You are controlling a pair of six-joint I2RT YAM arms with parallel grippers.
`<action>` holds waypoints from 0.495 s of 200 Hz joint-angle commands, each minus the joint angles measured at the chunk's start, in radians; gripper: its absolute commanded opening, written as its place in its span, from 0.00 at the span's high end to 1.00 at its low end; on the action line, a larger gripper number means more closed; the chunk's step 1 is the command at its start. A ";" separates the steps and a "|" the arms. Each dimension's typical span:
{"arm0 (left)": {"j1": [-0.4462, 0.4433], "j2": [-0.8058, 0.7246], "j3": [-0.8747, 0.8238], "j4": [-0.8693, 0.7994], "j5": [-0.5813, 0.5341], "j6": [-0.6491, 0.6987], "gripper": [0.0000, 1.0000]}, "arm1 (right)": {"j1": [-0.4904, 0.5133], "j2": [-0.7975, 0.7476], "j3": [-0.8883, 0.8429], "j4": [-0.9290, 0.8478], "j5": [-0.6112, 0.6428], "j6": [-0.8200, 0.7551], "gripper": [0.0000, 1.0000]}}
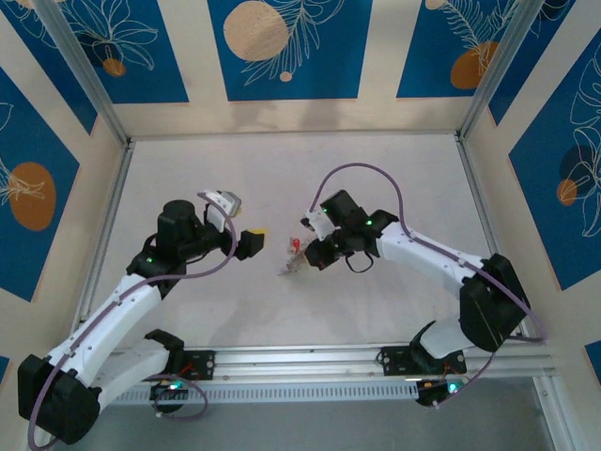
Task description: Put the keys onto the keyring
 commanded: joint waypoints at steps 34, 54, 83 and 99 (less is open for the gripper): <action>-0.021 0.009 -0.014 0.070 0.187 0.177 0.08 | 0.010 -0.241 -0.154 0.207 -0.202 -0.386 1.00; -0.058 -0.001 -0.024 0.050 0.226 0.283 0.13 | 0.007 -0.320 -0.241 0.350 -0.266 -0.452 1.00; -0.120 -0.003 -0.038 0.048 0.270 0.383 0.27 | -0.011 -0.343 -0.244 0.400 -0.349 -0.450 1.00; -0.139 0.006 -0.035 0.018 0.326 0.459 0.41 | -0.007 -0.338 -0.246 0.417 -0.394 -0.488 1.00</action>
